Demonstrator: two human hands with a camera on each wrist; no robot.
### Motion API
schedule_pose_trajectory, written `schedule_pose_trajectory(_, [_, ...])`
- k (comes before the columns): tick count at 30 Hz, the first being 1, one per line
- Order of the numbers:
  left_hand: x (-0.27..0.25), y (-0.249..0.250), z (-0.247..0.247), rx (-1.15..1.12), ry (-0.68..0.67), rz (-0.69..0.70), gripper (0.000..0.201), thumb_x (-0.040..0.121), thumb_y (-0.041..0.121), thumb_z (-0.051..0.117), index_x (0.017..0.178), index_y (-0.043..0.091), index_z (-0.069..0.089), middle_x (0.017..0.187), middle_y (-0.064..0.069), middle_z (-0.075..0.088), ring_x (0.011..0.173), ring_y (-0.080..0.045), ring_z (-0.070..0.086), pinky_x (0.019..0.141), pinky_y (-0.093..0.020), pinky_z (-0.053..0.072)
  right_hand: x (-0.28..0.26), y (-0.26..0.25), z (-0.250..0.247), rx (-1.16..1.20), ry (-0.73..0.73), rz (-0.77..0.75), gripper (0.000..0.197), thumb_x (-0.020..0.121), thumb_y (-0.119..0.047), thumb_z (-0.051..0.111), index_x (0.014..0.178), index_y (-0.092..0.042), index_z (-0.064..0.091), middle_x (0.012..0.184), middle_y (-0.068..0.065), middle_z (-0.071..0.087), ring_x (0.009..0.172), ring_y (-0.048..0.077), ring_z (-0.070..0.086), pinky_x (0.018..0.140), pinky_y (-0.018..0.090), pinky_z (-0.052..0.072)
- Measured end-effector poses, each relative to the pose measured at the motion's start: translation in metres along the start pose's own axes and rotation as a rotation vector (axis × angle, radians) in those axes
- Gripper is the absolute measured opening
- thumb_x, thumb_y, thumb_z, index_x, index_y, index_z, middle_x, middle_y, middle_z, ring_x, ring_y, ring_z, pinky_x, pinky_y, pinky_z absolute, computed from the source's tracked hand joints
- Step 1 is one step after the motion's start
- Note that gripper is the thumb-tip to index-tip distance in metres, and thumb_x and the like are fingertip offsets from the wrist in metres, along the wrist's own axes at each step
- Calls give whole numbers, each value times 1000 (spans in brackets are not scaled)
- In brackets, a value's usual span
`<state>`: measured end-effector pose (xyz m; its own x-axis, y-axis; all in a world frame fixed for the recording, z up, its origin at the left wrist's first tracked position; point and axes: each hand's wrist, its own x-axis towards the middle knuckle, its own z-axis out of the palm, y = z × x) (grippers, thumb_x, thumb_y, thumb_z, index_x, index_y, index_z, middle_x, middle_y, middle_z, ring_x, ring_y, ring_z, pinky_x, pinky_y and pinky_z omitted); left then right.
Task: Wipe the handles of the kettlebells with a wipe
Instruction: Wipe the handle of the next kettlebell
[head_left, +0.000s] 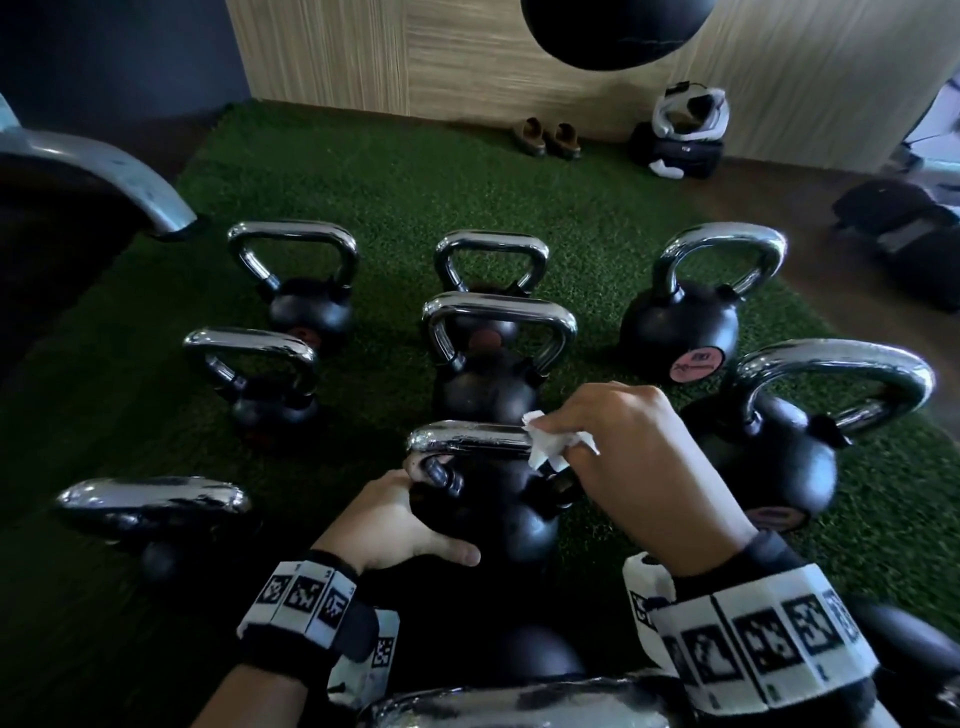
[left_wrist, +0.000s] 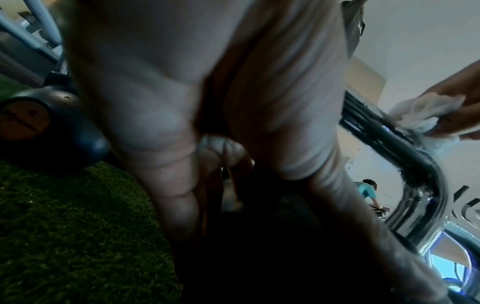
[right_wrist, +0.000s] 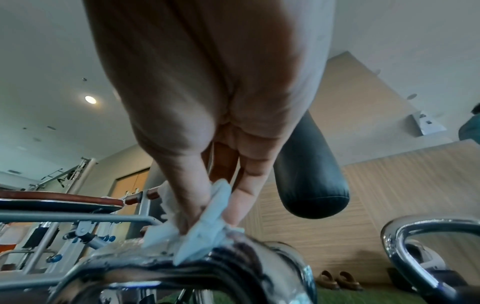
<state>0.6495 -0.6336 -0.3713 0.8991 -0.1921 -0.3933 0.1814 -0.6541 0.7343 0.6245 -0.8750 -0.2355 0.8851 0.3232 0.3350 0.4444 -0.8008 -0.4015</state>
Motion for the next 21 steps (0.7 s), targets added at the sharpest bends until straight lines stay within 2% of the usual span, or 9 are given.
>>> schedule_pose_trajectory(2, [0,0,1,-14,-11,16,86,31,63,99,110,42,72,113,22,71,108,2,64,97,-23,50,4,-6,3,13,8,-30,17,64,-2,62,72,-9,76,70,5,69,71,24,65,68,41,52])
schedule_pose_trajectory(4, [-1,0,1,-23,-12,17,84,31,63,99,108,43,73,112,22,72,108,2,64,98,-24,51,5,-7,4,42,23,-24,24,65,-2,63,76,-15,80,73,2,73,73,23,68,71,38,54])
schedule_pose_trajectory(5, [-1,0,0,-23,0,16,86,30,64,99,109,43,73,113,22,71,109,2,64,100,-26,51,2,-4,2,52,42,3,28,66,0,65,79,-19,82,75,0,74,74,20,69,73,29,54])
schedule_pose_trajectory(7, [-1,-2,2,-21,27,5,92,27,68,97,111,42,71,119,20,68,113,-1,62,105,-29,50,-10,7,-6,49,103,87,35,68,4,69,84,-23,83,78,-6,76,74,5,66,73,6,44])
schedule_pose_trajectory(9, [0,-4,5,-16,45,-2,98,24,71,96,114,42,70,123,18,65,116,-3,60,108,-31,49,-21,15,-13,34,142,165,38,67,5,74,85,-27,83,75,-16,72,74,-5,61,72,-3,37])
schedule_pose_trajectory(12, [0,-6,7,-41,62,7,99,21,74,94,113,42,71,120,16,69,113,-2,63,107,-32,51,-28,17,-13,42,142,191,44,65,10,76,82,-31,82,70,-36,60,75,-22,56,73,-4,36])
schedule_pose_trajectory(15, [-2,-2,6,-52,45,25,87,28,66,98,107,41,74,113,18,72,108,2,65,104,-29,52,-29,19,-10,42,151,185,42,68,7,77,86,-30,83,71,-28,64,75,-23,56,72,-4,36])
schedule_pose_trajectory(18, [-2,-2,5,-42,57,27,95,21,73,95,109,43,73,116,17,71,110,0,65,104,-32,53,-37,38,-4,111,182,259,26,77,-7,83,88,-31,84,74,-17,76,70,-23,58,66,-1,40])
schedule_pose_trajectory(21, [-2,-5,7,-41,71,2,98,21,73,95,112,43,71,119,18,68,113,-2,63,106,-33,52,-46,58,11,198,129,368,14,82,-19,85,88,-32,84,70,-22,73,70,-17,62,61,3,42])
